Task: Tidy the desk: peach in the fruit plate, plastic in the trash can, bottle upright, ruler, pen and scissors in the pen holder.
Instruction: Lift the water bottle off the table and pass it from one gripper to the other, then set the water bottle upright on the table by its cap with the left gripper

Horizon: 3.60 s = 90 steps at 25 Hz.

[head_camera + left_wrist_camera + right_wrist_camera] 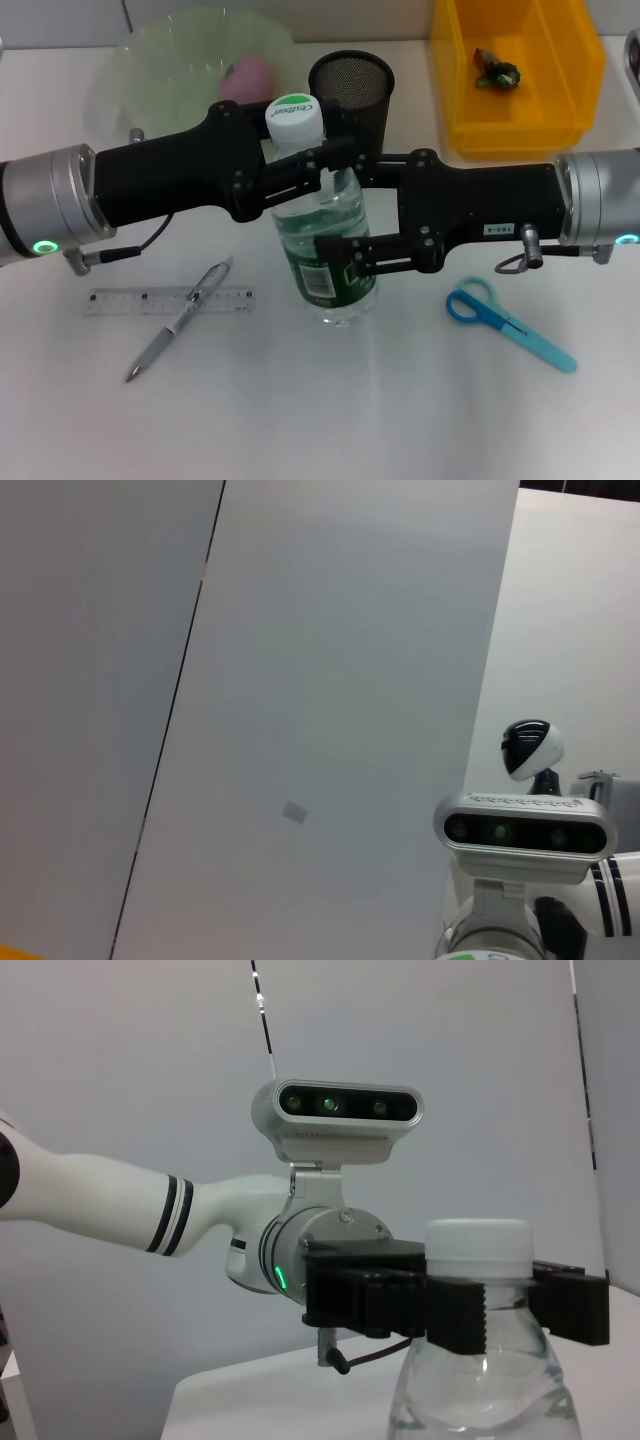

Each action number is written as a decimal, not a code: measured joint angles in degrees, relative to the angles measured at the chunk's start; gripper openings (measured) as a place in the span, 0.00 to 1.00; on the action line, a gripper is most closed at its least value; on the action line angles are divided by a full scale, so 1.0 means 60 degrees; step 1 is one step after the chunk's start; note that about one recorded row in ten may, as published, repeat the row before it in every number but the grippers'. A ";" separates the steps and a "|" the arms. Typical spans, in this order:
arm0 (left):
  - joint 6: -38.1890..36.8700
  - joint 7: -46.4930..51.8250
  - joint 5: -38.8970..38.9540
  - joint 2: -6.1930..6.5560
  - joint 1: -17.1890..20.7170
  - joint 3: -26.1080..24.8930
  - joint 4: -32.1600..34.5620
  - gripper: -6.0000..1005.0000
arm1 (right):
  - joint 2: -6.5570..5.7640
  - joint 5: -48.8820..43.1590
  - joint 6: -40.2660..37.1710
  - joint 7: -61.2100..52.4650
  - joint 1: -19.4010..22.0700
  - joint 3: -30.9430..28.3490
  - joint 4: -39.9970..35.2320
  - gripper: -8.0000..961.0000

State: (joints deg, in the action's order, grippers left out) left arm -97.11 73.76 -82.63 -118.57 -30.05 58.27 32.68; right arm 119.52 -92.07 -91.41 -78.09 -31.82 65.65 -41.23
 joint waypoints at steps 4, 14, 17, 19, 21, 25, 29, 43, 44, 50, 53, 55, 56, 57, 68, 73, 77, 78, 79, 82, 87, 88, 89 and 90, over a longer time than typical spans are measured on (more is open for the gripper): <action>0.0085 -0.0004 0.0188 0.0000 0.0067 -0.0144 -0.0012 0.44 | 0.0000 0.0009 0.0069 0.0006 -0.0001 -0.0006 0.0001 0.79; 0.0105 -0.0005 0.0263 0.0001 0.0102 -0.0128 -0.0030 0.44 | -0.0007 0.0048 0.0107 0.0049 0.0001 0.0001 -0.0010 0.77; 0.0097 -0.0007 0.0268 0.0001 0.0092 -0.0165 -0.0050 0.44 | -0.0012 0.0132 0.0119 0.0130 0.0013 -0.0001 -0.0009 0.75; 0.0096 -0.0008 0.0267 0.0001 0.0084 -0.0170 -0.0058 0.44 | -0.0013 0.0141 0.0133 0.0134 0.0016 -0.0004 -0.0001 0.74; 0.0096 -0.0008 0.0267 0.0001 0.0076 -0.0173 -0.0066 0.44 | -0.0014 0.0153 0.0161 0.0138 0.0018 -0.0010 0.0010 0.72; 0.0096 -0.0011 0.0267 0.0001 0.0052 -0.0178 -0.0071 0.44 | -0.0027 0.0159 0.0231 0.0137 -0.0005 0.0003 0.0048 0.69; 0.0096 -0.0011 0.0267 0.0001 0.0052 -0.0178 -0.0071 0.44 | -0.0029 0.0159 0.0245 0.0098 -0.0003 -0.0004 0.0043 0.65; 0.0148 0.0003 0.0385 0.0012 0.0012 -0.0366 -0.0011 0.44 | -0.0068 0.0264 -0.0130 0.0063 0.0996 -0.0713 -0.0494 0.49; 0.0148 0.0003 0.0385 0.0012 0.0012 -0.0366 -0.0011 0.44 | -0.0066 0.0278 -0.0249 0.0061 0.1057 -0.0862 -0.0517 0.49; 0.0202 -0.0021 0.0385 0.0009 -0.0001 -0.0378 -0.0012 0.44 | -0.0060 0.0290 -0.1072 0.0054 0.1439 -0.1909 -0.0502 0.54; 0.0429 -0.0026 0.0385 0.0003 -0.0001 -0.0405 -0.0011 0.44 | -0.0036 0.0316 -0.1302 0.0070 0.1784 -0.2431 -0.0468 0.54; 0.0627 -0.0033 0.0384 0.0004 -0.0001 -0.0426 -0.0006 0.44 | -0.0025 0.0373 -0.1338 0.0111 0.2023 -0.2647 -0.0433 0.57; 0.0692 -0.0033 0.0385 0.0008 -0.0001 -0.0451 -0.0004 0.44 | -0.0024 0.0397 -0.1344 0.0143 0.2170 -0.2724 -0.0410 0.59; 0.0788 -0.0033 0.0384 0.0019 -0.0002 -0.0521 0.0002 0.44 | -0.0024 0.0419 -0.1372 0.0269 0.2373 -0.2834 -0.0357 0.62; 0.1519 -0.0523 0.0395 -0.0011 0.0002 -0.1262 -0.0022 0.44 | -0.0064 0.0550 -0.1943 0.1877 0.2796 -0.4639 0.1486 0.81; 0.2116 -0.1487 0.1060 -0.0040 -0.0013 -0.1198 -0.0832 0.44 | -0.0070 0.0552 -0.1906 0.2270 0.2798 -0.4894 0.1984 0.81; 0.2358 -0.1956 0.1323 -0.0043 -0.0016 -0.1193 -0.1098 0.44 | -0.0072 0.0552 -0.1901 0.2280 0.2759 -0.4933 0.2168 0.81; 0.2358 -0.1956 0.1323 -0.0043 -0.0016 -0.1193 -0.1098 0.44 | -0.0072 0.0552 -0.1915 0.2281 0.2757 -0.4941 0.2170 0.81; 0.2392 -0.2049 0.1346 -0.0044 0.0003 -0.1183 -0.1118 0.44 | -0.0072 0.0552 -0.1915 0.2281 0.2757 -0.4941 0.2170 0.81; 0.2425 -0.2486 0.1353 -0.0044 0.0065 -0.1170 -0.1303 0.44 | -0.0066 0.0553 -0.1933 0.2283 0.2746 -0.4960 0.2239 0.81; 0.2436 -0.2740 0.1353 -0.0043 0.0182 -0.1155 -0.1344 0.43 | -0.0073 0.0552 -0.1884 0.2287 0.2683 -0.4965 0.2433 0.81; 0.2442 -0.2765 0.1347 -0.0038 0.0219 -0.1155 -0.1343 0.43 | -0.0073 0.0552 -0.1884 0.2287 0.2683 -0.4965 0.2433 0.81; 0.2442 -0.2789 0.1343 -0.0037 0.0232 -0.1155 -0.1342 0.44 | -0.0073 0.0552 -0.1880 0.2288 0.2678 -0.4965 0.2438 0.81; 0.2443 -0.2946 0.1333 -0.0031 0.0295 -0.1155 -0.1323 0.44 | -0.0072 0.0552 -0.1877 0.2289 0.2674 -0.4965 0.2438 0.81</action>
State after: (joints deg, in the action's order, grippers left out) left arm -82.45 56.09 -74.63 -118.75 -28.28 51.34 24.74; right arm 119.09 -88.76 -102.67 -64.36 -15.77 35.85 -26.60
